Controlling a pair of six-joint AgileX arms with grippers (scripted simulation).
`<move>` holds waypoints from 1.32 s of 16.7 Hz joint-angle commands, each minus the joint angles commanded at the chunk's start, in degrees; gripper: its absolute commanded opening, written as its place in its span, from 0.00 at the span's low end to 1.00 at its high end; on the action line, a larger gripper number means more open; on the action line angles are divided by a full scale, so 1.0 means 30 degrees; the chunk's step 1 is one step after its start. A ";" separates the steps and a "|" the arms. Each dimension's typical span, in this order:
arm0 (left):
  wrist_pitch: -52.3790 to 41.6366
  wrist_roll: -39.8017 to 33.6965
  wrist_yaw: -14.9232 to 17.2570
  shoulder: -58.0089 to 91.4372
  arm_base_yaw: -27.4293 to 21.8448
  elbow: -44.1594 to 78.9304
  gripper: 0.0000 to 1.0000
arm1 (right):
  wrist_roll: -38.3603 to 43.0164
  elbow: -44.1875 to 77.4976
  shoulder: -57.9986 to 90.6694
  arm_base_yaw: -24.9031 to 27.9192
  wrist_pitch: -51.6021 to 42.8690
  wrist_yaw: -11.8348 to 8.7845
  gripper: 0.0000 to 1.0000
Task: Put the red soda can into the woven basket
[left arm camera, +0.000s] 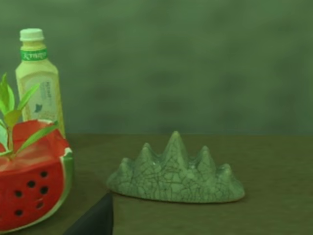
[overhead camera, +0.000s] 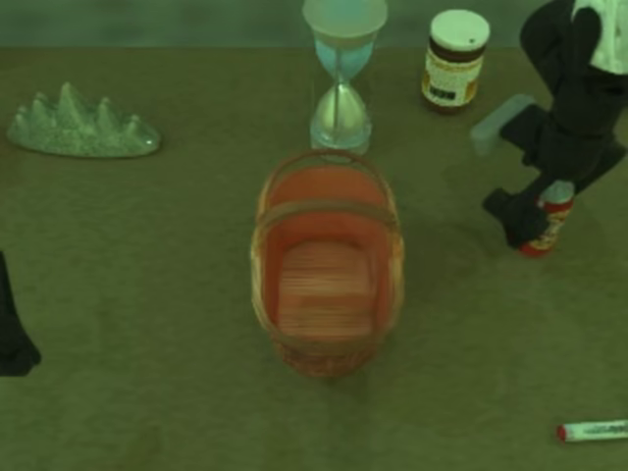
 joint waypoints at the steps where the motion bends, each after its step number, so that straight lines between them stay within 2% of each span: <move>1: 0.0000 0.0000 0.0000 0.0000 0.0000 0.0000 1.00 | 0.0000 0.0000 0.0000 0.0000 0.0000 0.0000 0.85; 12: 0.0000 0.0000 0.0000 0.0000 0.0000 0.0000 1.00 | 0.0000 0.0000 0.0000 0.0000 0.0000 0.0000 0.02; 22: 0.0000 0.0000 0.0000 0.0000 0.0000 0.0000 1.00 | 0.0024 0.0007 -0.0030 -0.0047 -0.0005 -0.0001 0.00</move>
